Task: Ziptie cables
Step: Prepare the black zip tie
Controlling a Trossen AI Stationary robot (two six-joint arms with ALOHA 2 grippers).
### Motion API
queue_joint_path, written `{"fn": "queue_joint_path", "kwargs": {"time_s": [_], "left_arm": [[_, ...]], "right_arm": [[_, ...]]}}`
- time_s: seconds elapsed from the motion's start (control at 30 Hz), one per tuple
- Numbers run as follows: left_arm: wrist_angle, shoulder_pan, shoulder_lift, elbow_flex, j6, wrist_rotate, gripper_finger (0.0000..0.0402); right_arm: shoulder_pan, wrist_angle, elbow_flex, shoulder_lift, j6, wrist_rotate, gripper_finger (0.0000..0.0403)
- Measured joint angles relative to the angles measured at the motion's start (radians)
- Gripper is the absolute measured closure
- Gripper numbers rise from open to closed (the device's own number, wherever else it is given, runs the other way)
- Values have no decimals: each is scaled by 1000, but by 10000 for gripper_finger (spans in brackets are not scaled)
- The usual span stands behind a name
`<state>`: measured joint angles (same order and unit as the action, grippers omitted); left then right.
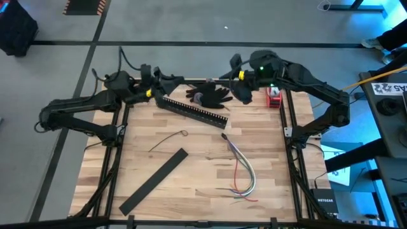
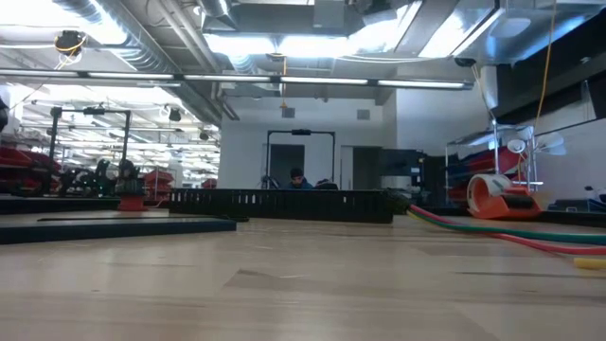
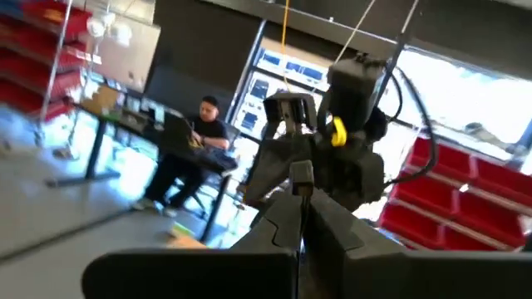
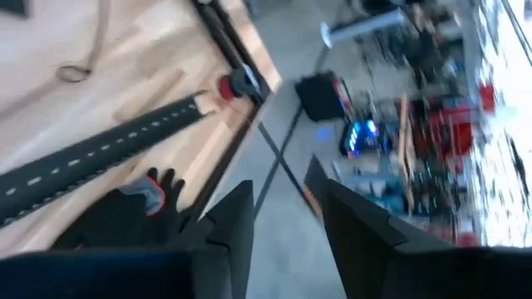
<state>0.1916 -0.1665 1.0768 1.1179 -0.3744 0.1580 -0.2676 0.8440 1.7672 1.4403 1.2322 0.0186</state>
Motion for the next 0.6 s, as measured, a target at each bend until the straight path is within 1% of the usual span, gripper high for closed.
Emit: {"fn": "queue_joint_path", "kwargs": {"time_s": [0.13,0.27,0.47,0.6], "left_arm": [[-88,0,-59,0,-95,-2,401],[-107,2,-109,0,-167,-2,402],[-121,6,-145,0,-253,-49,402],[-135,5,-158,0,-279,-51,402]], "right_arm": [[35,-34,-49,1,100,68,274],[88,-104,-83,0,189,118,272],[134,-315,-186,2,382,122,272],[160,-406,-219,2,427,123,272]]}}
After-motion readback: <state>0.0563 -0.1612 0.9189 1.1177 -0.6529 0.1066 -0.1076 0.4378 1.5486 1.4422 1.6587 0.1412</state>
